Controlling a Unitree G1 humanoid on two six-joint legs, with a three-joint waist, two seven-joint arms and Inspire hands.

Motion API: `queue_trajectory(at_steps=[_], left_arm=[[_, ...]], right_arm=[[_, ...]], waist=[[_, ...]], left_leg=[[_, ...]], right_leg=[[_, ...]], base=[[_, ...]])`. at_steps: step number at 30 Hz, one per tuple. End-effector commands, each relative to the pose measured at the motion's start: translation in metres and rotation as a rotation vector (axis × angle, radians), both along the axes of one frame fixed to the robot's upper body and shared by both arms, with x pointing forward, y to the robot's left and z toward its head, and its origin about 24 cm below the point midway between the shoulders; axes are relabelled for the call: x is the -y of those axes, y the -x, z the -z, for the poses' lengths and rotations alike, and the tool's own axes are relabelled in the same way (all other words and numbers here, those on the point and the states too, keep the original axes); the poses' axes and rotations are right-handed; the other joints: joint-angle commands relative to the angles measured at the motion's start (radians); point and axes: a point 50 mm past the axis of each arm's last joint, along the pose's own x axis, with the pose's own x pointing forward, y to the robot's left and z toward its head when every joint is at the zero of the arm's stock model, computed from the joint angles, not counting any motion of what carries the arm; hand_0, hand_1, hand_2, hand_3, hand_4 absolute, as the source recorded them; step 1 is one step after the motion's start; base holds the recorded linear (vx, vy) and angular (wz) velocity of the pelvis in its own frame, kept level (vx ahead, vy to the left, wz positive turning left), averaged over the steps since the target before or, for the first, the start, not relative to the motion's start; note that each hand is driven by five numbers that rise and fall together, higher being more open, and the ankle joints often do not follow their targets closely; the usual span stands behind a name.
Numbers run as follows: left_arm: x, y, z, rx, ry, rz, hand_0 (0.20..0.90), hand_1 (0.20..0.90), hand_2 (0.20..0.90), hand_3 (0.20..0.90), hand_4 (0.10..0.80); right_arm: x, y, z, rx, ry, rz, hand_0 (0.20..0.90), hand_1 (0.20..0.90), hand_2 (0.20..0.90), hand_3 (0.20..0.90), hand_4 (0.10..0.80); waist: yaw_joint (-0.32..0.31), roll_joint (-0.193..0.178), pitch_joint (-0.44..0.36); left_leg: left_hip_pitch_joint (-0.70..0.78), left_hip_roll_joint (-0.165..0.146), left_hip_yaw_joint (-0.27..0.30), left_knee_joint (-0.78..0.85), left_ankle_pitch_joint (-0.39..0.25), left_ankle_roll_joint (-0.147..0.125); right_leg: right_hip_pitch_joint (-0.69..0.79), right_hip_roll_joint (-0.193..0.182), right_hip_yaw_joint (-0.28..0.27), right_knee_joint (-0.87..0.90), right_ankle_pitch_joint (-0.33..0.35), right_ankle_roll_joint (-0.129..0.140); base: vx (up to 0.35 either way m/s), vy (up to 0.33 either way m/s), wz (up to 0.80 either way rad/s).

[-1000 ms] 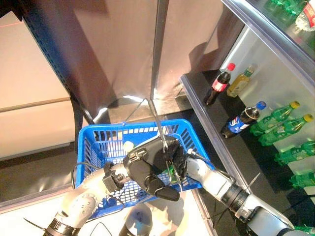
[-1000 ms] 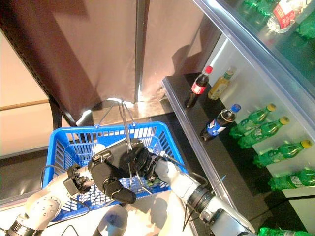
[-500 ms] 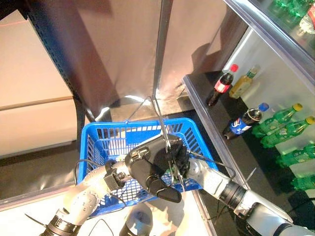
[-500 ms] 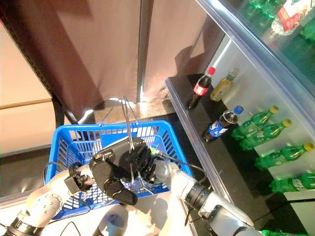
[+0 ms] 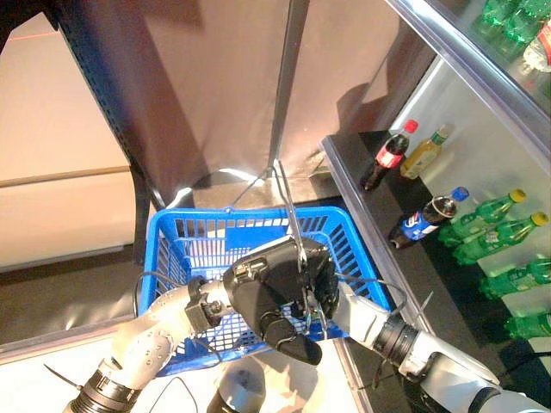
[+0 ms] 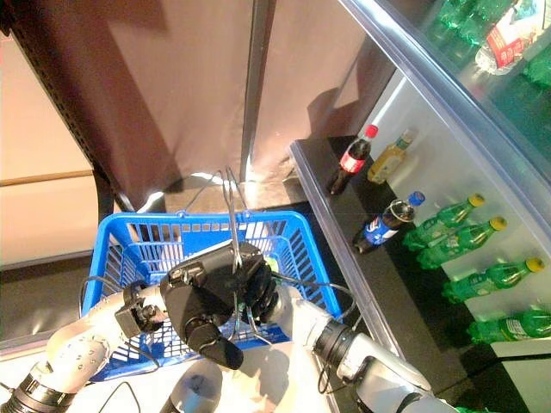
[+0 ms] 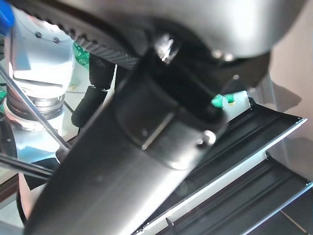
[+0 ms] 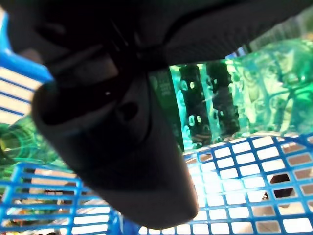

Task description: Pick up the drink and place into the basket.

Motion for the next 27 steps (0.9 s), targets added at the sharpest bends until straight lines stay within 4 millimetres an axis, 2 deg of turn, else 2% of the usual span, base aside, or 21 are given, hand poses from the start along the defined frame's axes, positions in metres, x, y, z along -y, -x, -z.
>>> queue_trajectory(at_steps=[1,2,27], left_arm=[[0.0408,0.0439,-0.0904,0.446,0.500,0.452,0.300,0.300,0.300,0.200,0.100],[0.0407,0.0441,-0.0905,0.446,0.500,0.454,0.300,0.300,0.300,0.200,0.100],[0.0381,0.0405,-0.0909,0.453,0.488,0.385,0.300,0.300,0.300,0.200,0.100]], right_arm=[[-0.0411,0.0015,-0.0372,0.144,-0.109,-0.173,0.766,0.766,0.766,0.744,0.644],[-0.0410,0.0015,-0.0368,0.143,-0.108,-0.170,0.900,0.900,0.900,0.900,0.800],[-0.0340,-0.0026,-0.0354,0.151,-0.143,-0.094,0.900,0.900,0.900,0.900,0.800]], waist=[[0.020,0.043,-0.237],[0.021,0.043,-0.237],[0.014,0.045,-0.243]], left_leg=[[0.061,0.006,-0.097,-0.051,-0.027,0.009],[0.061,0.005,-0.098,-0.052,-0.027,0.009],[0.055,0.005,-0.094,-0.052,-0.024,0.010]], right_leg=[[-0.035,0.016,-0.015,0.118,-0.001,-0.062],[-0.035,0.015,-0.015,0.118,-0.001,-0.062],[-0.040,0.017,-0.012,0.117,0.002,-0.059]], base=[[0.000,0.000,0.00],[0.000,0.000,0.00],[0.000,0.000,0.00]])
